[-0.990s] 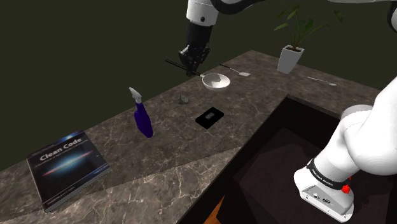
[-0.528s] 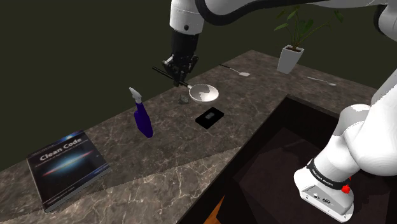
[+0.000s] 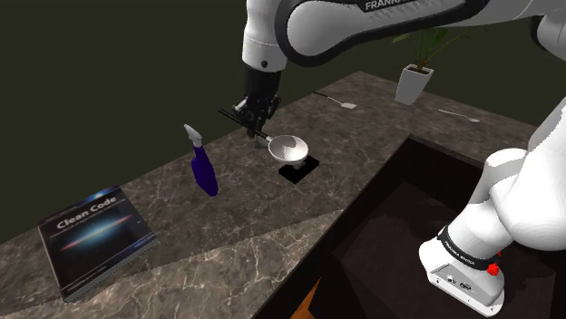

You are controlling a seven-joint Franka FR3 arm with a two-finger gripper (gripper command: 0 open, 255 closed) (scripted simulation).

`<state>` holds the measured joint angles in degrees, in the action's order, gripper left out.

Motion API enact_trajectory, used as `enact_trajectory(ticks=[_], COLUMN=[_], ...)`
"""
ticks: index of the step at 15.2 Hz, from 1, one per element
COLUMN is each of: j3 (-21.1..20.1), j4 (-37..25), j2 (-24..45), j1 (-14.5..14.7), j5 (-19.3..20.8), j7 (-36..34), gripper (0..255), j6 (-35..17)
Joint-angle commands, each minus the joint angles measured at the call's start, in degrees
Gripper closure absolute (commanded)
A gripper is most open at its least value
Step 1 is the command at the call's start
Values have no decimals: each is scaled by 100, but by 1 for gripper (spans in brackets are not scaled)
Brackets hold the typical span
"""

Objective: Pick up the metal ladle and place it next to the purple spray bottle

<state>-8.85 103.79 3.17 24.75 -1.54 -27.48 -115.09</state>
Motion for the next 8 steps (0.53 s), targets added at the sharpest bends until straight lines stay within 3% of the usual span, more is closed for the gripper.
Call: enact_trajectory(ticks=[1,8], j3=[4,3], j4=[137,555], j2=[11,114], j1=[-5,0], j5=[-2,9], j7=[13,18], gripper=[255,255], j6=[-151,-669])
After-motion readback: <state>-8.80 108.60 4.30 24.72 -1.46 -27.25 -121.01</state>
